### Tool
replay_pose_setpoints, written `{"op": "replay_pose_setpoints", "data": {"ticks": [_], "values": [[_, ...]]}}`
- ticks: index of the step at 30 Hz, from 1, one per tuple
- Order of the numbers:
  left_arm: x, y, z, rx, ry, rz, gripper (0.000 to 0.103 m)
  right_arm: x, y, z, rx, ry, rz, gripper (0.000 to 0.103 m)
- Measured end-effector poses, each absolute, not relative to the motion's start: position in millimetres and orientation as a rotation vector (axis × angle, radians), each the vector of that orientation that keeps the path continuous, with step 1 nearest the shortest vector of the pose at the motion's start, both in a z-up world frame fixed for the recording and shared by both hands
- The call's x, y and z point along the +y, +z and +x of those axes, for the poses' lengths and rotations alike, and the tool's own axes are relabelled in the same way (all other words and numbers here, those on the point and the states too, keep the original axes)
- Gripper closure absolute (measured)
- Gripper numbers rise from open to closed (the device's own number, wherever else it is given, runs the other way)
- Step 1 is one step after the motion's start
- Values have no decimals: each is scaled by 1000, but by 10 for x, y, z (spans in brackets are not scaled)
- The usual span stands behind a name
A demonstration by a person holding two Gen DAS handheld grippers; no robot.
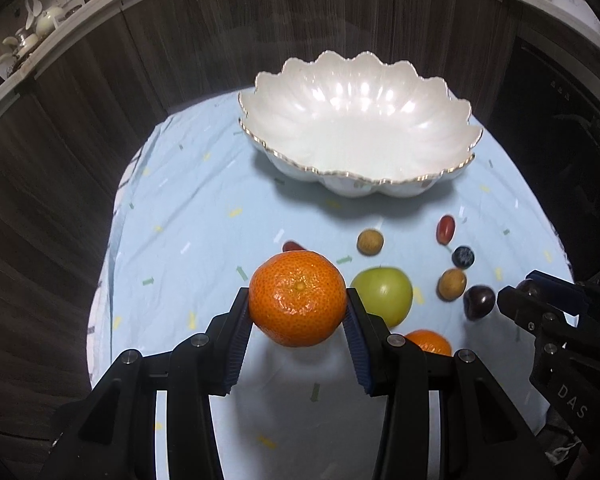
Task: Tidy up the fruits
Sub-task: 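Carry the mandarin and cherry over the white bowl with both tools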
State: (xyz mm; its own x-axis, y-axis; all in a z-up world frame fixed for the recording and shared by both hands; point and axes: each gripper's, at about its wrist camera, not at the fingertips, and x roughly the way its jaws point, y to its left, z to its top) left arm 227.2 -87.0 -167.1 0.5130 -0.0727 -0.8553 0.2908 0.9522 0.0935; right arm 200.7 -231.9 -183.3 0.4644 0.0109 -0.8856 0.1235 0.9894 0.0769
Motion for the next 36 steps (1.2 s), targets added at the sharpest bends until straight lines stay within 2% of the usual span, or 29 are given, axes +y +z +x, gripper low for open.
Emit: {"op": "replay_pose_setpoints", "data": {"ticks": [18, 36], "values": [[-984, -1243, 2684, 930, -224, 222, 59, -2500, -1464, 2458, 986, -73, 129, 73], [-1138, -1084, 3256, 875, -228, 211, 59, -2731, -1296, 3056, 925, -106, 117, 73]]}}
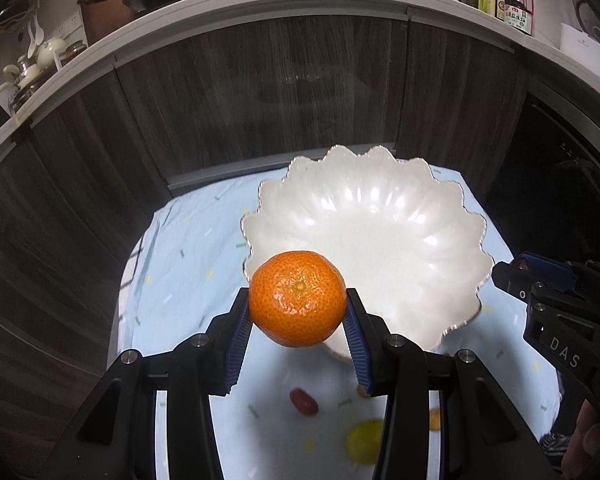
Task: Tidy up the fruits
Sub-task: 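Carry the mandarin and cherry over the white bowl with both tools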
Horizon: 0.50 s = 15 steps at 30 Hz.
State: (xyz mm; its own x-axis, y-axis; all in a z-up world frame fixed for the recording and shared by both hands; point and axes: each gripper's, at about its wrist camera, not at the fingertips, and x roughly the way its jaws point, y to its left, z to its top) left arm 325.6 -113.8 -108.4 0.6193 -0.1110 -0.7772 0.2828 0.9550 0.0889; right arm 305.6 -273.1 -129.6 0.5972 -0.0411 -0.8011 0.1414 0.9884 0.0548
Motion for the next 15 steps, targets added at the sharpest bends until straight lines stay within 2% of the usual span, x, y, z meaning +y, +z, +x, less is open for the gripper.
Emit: {"op": "replay_pose_setpoints", "data": {"ticks": [15], "values": [[-1221, -1331, 3638, 891, -243, 198, 59, -2882, -1486, 3462, 950, -143, 127, 73]]}}
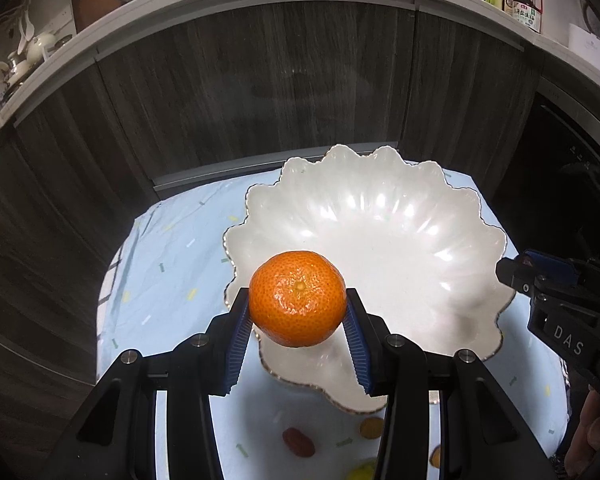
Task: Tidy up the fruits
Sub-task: 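Carry the mandarin and cherry over the white bowl with both tools, then open both tools to drop the mandarin and cherry into the bowl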
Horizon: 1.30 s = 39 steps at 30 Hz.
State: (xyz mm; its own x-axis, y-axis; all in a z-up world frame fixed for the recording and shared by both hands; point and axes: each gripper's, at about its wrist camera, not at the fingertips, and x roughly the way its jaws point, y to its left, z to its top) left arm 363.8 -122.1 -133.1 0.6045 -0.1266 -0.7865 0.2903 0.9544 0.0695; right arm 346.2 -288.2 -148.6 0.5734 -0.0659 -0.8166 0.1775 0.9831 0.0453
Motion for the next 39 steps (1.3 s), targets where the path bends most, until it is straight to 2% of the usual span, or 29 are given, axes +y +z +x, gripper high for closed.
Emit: {"op": "replay_pose_setpoints", "data": {"ticks": [21, 22, 23, 24, 25, 29, 31, 32, 37, 39], "values": [[-1276, -1686, 3853, 988, -233, 192, 57, -2963, -1809, 3672, 1020, -149, 156, 72], [-1273, -1684, 3851, 986, -231, 194, 54, -2960, -1805, 3671, 1019, -152, 151, 70], [-1271, -1666, 3841, 973, -224, 199, 44, -2955, -1803, 3672, 1018, -154, 147, 66], [-1268, -1645, 3832, 960, -218, 202, 34, -2955, -1794, 3667, 1015, -159, 145, 54], [-1260, -1616, 3823, 946, -211, 204, 30, -2958, -1779, 3658, 1007, -168, 142, 45], [-1244, -1512, 3809, 915, -191, 219, 27, -2964, -1701, 3629, 976, -194, 134, 40], [-1219, -1454, 3801, 902, -178, 210, 24, -2980, -1663, 3616, 972, -203, 143, 27], [-1207, -1416, 3788, 891, -169, 207, 19, -2981, -1644, 3611, 966, -208, 144, 24], [-1174, -1264, 3729, 850, -145, 202, 8, -2986, -1530, 3570, 935, -231, 150, 21], [-1171, -1223, 3704, 843, -139, 203, 6, -2988, -1488, 3549, 927, -234, 153, 21]]}}
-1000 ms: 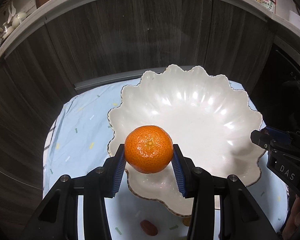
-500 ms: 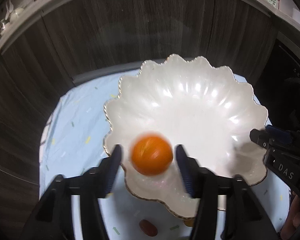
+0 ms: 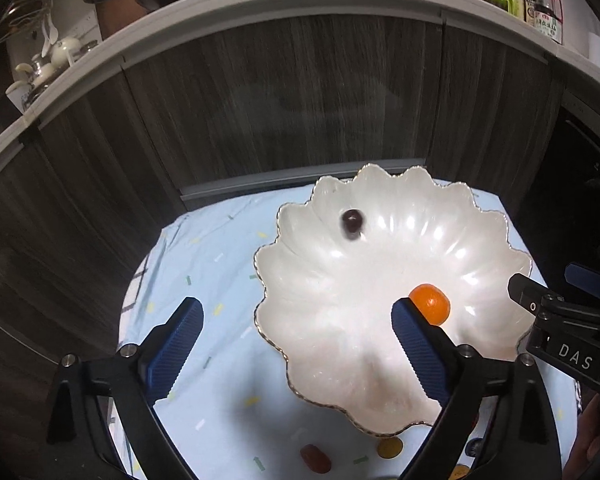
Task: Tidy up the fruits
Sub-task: 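Open both tools to drop the mandarin and cherry into the bowl, then pull both tools back from the bowl toward the remaining fruits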
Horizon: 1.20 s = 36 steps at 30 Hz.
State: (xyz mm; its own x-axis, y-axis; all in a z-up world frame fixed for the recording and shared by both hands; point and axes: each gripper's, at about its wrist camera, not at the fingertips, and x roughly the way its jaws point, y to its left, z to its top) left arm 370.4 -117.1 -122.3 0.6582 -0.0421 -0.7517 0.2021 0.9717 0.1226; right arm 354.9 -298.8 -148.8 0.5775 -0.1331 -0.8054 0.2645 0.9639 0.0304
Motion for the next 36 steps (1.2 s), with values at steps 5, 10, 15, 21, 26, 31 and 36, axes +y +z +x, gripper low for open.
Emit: {"op": "replay_pose_setpoints", "data": {"ticks": [5, 10, 15, 21, 26, 31, 36], "values": [[-1160, -1135, 3624, 833, -137, 199, 4, -2957, -1377, 3485, 909, -237, 144, 21], [-1144, -1034, 3518, 819, -136, 198, 4, -2938, -1267, 3391, 892, -234, 142, 21], [-1114, -934, 3416, 802, -134, 195, 4, -2912, -1179, 3292, 876, -234, 144, 21], [-1102, -849, 3278, 786, -133, 189, 4, -2897, -1091, 3171, 864, -238, 141, 21], [-1084, -815, 3161, 785, -139, 179, 4, -2889, -1042, 3060, 857, -241, 139, 21], [-1084, -796, 3051, 786, -144, 176, 4, -2871, -1023, 2948, 854, -242, 139, 21], [-1090, -799, 2946, 792, -148, 177, 4, -2850, -1016, 2851, 853, -240, 140, 21]]}}
